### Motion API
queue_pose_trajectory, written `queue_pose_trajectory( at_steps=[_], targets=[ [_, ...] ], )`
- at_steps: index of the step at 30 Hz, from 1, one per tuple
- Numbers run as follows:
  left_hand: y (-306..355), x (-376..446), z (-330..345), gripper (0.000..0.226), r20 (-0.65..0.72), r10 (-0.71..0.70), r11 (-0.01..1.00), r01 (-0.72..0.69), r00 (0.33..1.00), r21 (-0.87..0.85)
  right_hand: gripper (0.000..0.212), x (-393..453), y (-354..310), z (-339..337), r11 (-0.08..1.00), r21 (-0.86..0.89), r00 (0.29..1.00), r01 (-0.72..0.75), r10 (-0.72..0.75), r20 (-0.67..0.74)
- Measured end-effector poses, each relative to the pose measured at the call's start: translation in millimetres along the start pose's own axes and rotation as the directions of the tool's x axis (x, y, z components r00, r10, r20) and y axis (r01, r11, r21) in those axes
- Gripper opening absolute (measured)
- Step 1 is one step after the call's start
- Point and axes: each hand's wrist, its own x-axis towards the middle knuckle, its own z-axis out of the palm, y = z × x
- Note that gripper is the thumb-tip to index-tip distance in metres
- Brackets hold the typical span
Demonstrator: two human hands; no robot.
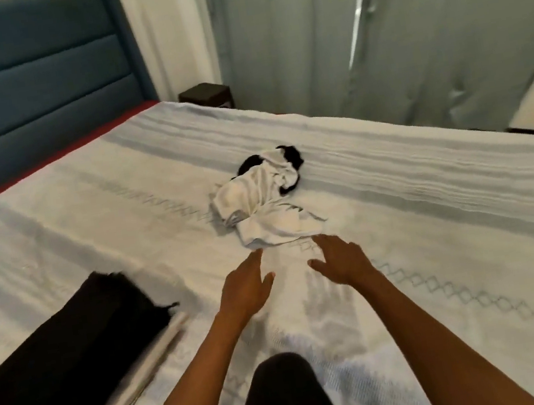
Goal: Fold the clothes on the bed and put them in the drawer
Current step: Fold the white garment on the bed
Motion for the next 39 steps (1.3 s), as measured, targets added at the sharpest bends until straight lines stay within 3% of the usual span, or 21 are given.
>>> queue_pose_trajectory(
  at_steps=[4, 7, 9, 11, 14, 17, 20, 22, 23, 25, 26, 27, 30, 32, 33, 34, 36, 37, 38, 39],
  targets=[
    [-9.3, 67.5, 42.9, 0.075, 0.044, 0.045, 0.979, -0.052, 0.998, 0.198, 0.077, 30.8, 27.1, 26.9, 0.995, -0.020, 0.994, -0.101, 0.102, 0.043],
    [-18.1, 113.7, 63.9, 0.079, -0.051, 0.050, 0.957, -0.033, 0.997, 0.288, 0.076, 59.2, 43.9, 52.9, 0.987, -0.015, 0.984, -0.158, 0.159, 0.075],
    [-31.6, 137.4, 76.0, 0.078, -0.099, 0.092, 0.941, -0.054, 0.991, 0.333, 0.075, 66.0, 48.0, 70.5, 0.984, -0.004, 0.978, -0.178, 0.177, 0.113],
    [-42.1, 159.9, 84.3, 0.069, -0.057, 0.108, 0.925, -0.080, 0.992, 0.371, 0.081, 71.0, 53.5, 87.8, 0.983, 0.021, 0.978, -0.183, 0.179, 0.111],
    [-36.1, 175.8, 79.0, 0.032, -0.110, 0.099, 0.948, -0.060, 0.989, 0.314, 0.079, 77.5, 62.5, 90.4, 0.983, 0.071, 0.982, -0.168, 0.161, 0.103],
    [-18.7, 165.2, 78.9, 0.040, -0.137, 0.126, 0.984, -0.107, 0.983, 0.142, 0.069, 72.3, 72.4, 87.0, 0.975, 0.189, 0.993, -0.114, 0.103, 0.065],
    [5.2, 129.5, 83.0, 0.039, -0.110, 0.117, 0.964, -0.139, 0.987, -0.227, 0.052, 36.5, 78.5, 90.4, 0.930, 0.363, 0.988, -0.057, 0.106, -0.116],
    [34.0, 95.1, 83.4, 0.027, 0.103, 0.141, 0.909, -0.088, 0.985, -0.407, 0.046, 17.8, 86.2, 107.4, 0.792, 0.610, 0.961, 0.007, 0.164, -0.224],
    [49.4, 76.5, 85.0, 0.025, 0.216, 0.147, 0.902, -0.041, 0.965, -0.429, 0.045, 0.8, 85.3, 108.0, 0.655, 0.756, 0.939, -0.001, 0.260, -0.224],
    [79.3, 36.9, 88.8, 0.025, 0.432, 0.181, 0.850, 0.080, 0.883, -0.520, 0.036, -35.5, 76.6, 88.3, 0.370, 0.927, 0.894, -0.064, 0.434, -0.111],
    [92.9, 20.4, 91.3, 0.022, 0.493, 0.233, 0.809, 0.114, 0.838, -0.577, 0.028, -44.5, 72.8, 85.1, 0.237, 0.968, 0.895, -0.085, 0.445, -0.030],
    [108.5, 2.4, 93.2, 0.019, 0.530, 0.285, 0.783, 0.125, 0.799, -0.609, 0.021, -61.4, 73.8, 81.9, 0.157, 0.983, 0.891, -0.090, 0.454, 0.009],
    [144.7, -36.2, 96.5, 0.017, 0.608, 0.407, 0.817, 0.025, 0.682, -0.576, 0.016, -107.2, 90.5, 76.7, 0.061, 0.995, 0.840, -0.085, 0.541, 0.039],
    [159.7, -54.5, 101.0, 0.029, 0.602, 0.460, 0.825, -0.063, 0.653, -0.561, 0.021, -141.8, 111.3, 74.0, -0.059, 0.996, 0.783, -0.062, 0.616, 0.085],
    [163.7, -60.3, 102.8, 0.035, 0.557, 0.476, 0.818, -0.109, 0.681, -0.565, 0.023, -158.2, 119.9, 71.8, -0.142, 0.988, 0.755, -0.052, 0.642, 0.132],
    [165.6, -64.8, 103.8, 0.038, 0.480, 0.480, 0.798, -0.138, 0.734, -0.587, 0.026, -173.8, 130.3, 70.1, -0.221, 0.974, 0.723, -0.040, 0.666, 0.181],
    [167.4, -67.9, 110.2, 0.034, 0.187, 0.466, 0.775, -0.298, 0.865, -0.557, 0.026, -209.5, 152.9, 65.3, -0.304, 0.952, 0.679, -0.023, 0.695, 0.238],
    [171.0, -67.7, 114.8, 0.033, 0.015, 0.485, 0.781, -0.425, 0.875, -0.458, 0.027, -230.1, 165.3, 62.6, -0.326, 0.945, 0.659, -0.032, 0.704, 0.266],
    [170.9, -63.1, 119.9, 0.040, -0.067, 0.515, 0.805, -0.508, 0.855, -0.306, 0.029, -245.3, 177.9, 60.5, -0.335, 0.940, 0.651, -0.057, 0.701, 0.289],
    [172.1, -59.8, 120.4, 0.053, -0.027, 0.504, 0.858, -0.504, 0.863, -0.105, 0.033, -262.1, 189.6, 58.3, -0.349, 0.933, 0.651, -0.087, 0.689, 0.318]
  ],
)
